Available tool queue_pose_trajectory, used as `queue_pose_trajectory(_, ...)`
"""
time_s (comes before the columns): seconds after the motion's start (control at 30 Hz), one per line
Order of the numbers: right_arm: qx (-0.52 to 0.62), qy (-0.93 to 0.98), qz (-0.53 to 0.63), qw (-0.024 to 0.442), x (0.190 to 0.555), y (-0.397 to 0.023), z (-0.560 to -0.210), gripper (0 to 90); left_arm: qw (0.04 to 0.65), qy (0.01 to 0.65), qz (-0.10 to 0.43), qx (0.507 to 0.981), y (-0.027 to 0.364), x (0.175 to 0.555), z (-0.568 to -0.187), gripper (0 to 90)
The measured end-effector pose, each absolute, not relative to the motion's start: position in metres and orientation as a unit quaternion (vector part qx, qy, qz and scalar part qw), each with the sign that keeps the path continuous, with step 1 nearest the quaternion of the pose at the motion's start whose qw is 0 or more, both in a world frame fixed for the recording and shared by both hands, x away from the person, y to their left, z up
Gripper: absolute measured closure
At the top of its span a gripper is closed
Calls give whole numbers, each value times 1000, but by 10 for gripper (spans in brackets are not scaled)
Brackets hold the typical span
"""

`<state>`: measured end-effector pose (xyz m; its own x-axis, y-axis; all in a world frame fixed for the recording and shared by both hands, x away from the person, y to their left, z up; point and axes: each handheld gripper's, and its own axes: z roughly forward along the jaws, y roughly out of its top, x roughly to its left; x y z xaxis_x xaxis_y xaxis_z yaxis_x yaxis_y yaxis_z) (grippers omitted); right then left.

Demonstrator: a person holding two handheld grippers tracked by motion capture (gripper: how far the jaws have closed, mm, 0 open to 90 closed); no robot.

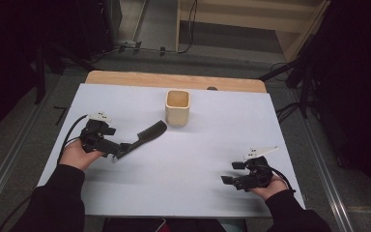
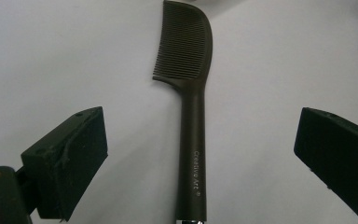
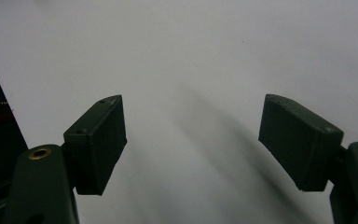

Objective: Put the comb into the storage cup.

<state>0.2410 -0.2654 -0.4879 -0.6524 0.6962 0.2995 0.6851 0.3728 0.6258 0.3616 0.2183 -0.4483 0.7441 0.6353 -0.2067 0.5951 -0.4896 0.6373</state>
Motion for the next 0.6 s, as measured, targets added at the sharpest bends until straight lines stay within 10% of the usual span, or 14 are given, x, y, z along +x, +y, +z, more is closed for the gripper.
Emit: queue_pose_trajectory(0.6, 417, 828, 375, 8, 241, -266, -488, 212, 340, 361, 32, 868, 215, 357, -463, 42)
